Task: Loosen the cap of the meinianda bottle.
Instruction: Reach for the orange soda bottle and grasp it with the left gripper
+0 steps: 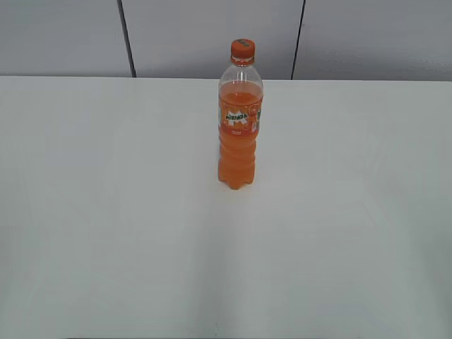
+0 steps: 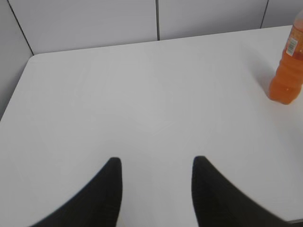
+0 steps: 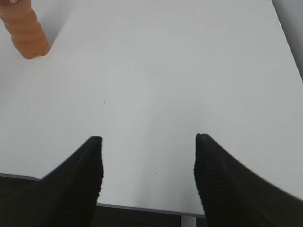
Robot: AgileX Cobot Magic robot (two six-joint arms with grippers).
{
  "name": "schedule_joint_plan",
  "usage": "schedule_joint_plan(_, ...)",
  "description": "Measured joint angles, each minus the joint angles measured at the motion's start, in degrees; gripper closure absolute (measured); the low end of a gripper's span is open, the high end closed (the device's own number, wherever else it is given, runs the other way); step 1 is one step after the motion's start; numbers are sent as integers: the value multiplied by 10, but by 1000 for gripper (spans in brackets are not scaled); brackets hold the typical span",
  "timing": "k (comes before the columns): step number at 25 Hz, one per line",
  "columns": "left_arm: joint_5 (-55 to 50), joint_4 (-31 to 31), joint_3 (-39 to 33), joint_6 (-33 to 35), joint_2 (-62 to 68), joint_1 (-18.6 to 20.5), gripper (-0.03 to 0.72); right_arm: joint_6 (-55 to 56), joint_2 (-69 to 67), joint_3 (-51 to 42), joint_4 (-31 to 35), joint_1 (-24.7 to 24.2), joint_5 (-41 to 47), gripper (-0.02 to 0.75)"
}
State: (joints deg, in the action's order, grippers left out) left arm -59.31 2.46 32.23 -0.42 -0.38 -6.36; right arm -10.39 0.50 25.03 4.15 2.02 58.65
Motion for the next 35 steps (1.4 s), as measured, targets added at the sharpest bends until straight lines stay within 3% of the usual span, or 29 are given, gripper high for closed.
schedule_joint_plan(27, 0, 1, 0, 0, 0, 0, 378, 0, 0, 0, 0, 0, 0, 278)
schedule_joint_plan(35, 0, 26, 0, 0, 0, 0, 378, 0, 0, 0, 0, 0, 0, 278)
